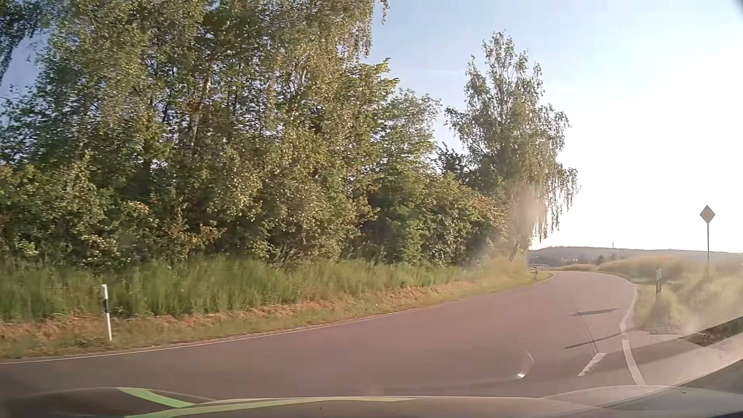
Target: Follow the waypoints while adhering to traffic rules and regulations
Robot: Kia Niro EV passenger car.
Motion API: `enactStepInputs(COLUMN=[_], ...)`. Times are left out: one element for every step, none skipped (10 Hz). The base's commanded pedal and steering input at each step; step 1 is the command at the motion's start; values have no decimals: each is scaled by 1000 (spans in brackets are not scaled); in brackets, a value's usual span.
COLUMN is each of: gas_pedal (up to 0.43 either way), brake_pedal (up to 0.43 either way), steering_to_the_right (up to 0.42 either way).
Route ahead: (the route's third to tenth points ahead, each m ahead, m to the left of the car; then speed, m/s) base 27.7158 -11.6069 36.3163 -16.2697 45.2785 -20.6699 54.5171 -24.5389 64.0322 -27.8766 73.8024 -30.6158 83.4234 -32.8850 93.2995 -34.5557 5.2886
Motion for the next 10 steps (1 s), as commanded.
enactStepInputs(gas_pedal=[157,157,157,157,157,157,157,157,157,157], brake_pedal=[0,0,0,0,0,0,0,0,0,0], steering_to_the_right=[230,231,230,230,230,231,231,230,230,227])
